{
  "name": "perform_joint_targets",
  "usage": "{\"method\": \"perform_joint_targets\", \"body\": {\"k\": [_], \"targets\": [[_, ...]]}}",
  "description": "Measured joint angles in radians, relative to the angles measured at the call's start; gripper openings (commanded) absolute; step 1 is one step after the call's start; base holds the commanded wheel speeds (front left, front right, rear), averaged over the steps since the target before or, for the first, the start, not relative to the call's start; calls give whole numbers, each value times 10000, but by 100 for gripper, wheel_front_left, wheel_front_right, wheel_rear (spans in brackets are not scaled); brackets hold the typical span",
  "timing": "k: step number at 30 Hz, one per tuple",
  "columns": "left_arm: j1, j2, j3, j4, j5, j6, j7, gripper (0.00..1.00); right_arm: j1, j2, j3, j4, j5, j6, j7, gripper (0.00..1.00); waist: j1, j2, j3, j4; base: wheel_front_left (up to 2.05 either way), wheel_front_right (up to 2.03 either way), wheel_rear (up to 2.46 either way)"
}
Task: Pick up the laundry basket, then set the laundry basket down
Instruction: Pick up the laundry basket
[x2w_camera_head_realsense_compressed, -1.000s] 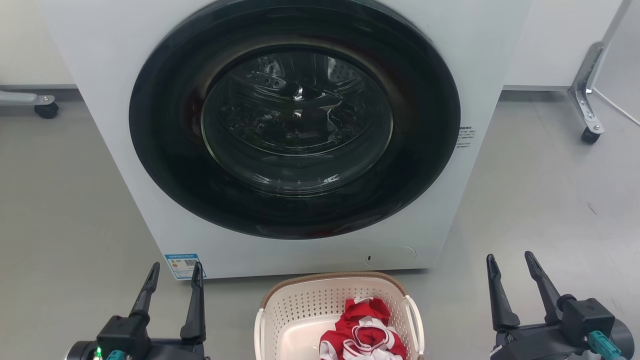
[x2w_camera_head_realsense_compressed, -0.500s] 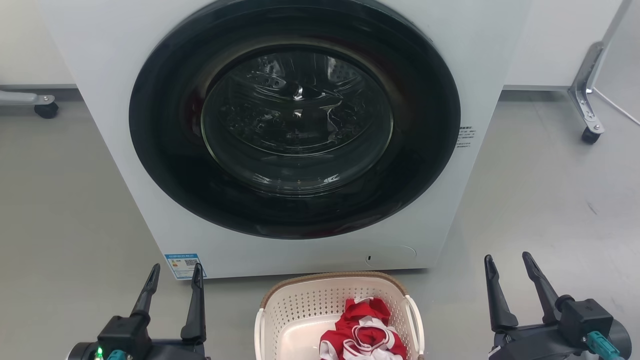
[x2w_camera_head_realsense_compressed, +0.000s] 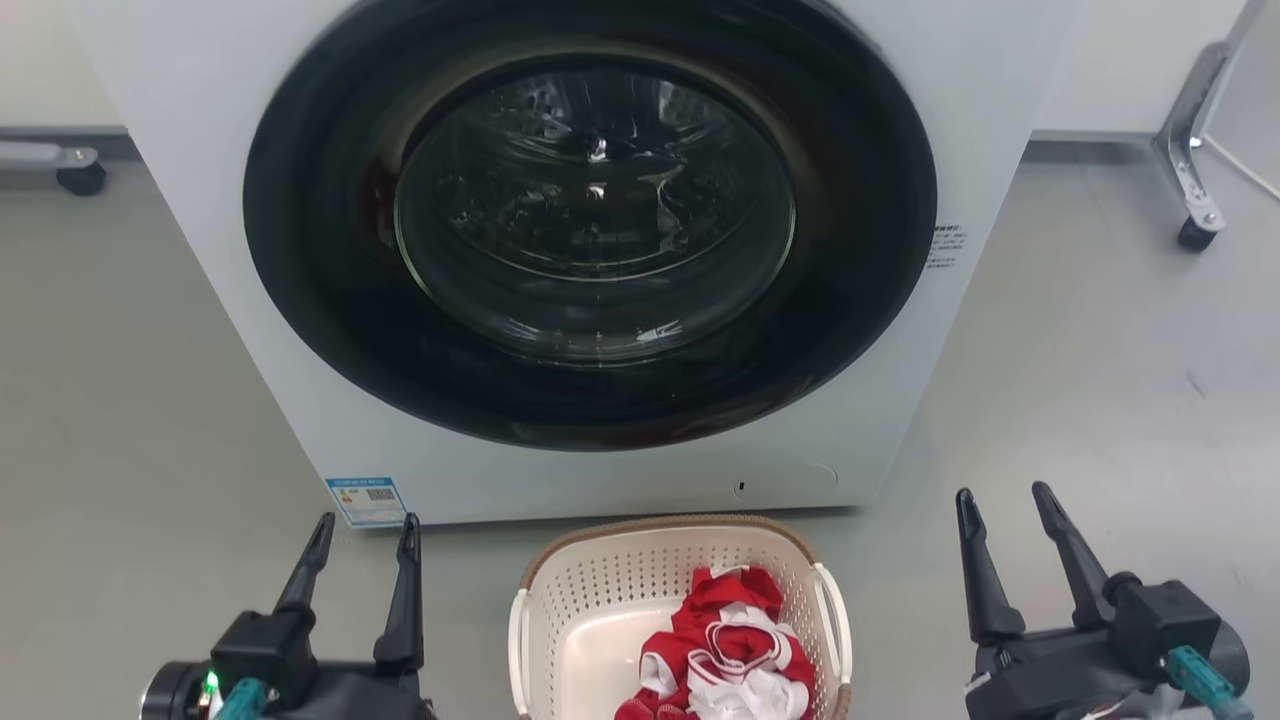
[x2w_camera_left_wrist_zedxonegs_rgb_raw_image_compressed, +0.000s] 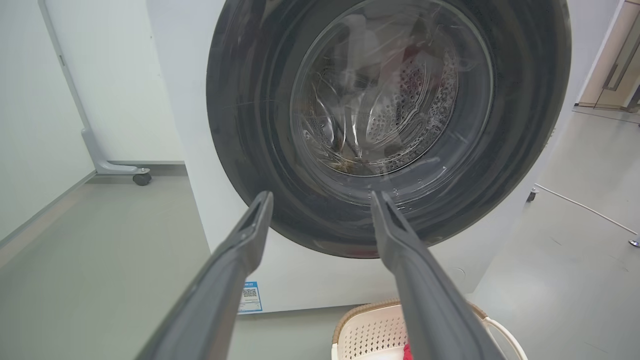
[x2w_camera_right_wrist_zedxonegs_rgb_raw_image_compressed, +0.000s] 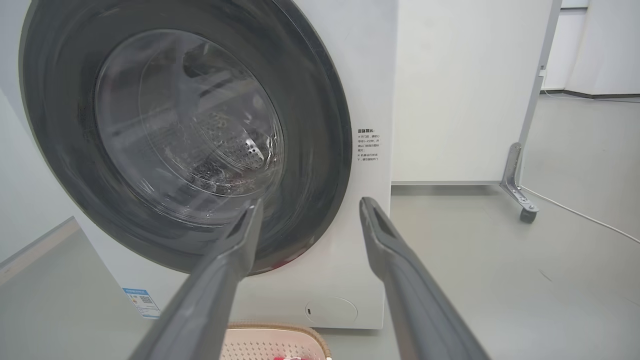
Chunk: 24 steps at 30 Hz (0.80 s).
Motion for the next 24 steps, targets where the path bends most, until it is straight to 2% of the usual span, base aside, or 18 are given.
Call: {"method": "perform_joint_targets", "body": {"k": [13,24], "targets": [[-1426,-52,27,533,-71,-117,412,100,-1501,44,12,483,-94,194,-2,100,2,1,1541,-19,0,0,0],[-2960,-362,-10,1651,-416,-541,779,100,-2876,96,92,1569,-194,389,-31,100,3,2,3138,-75,0,0,0]]}}
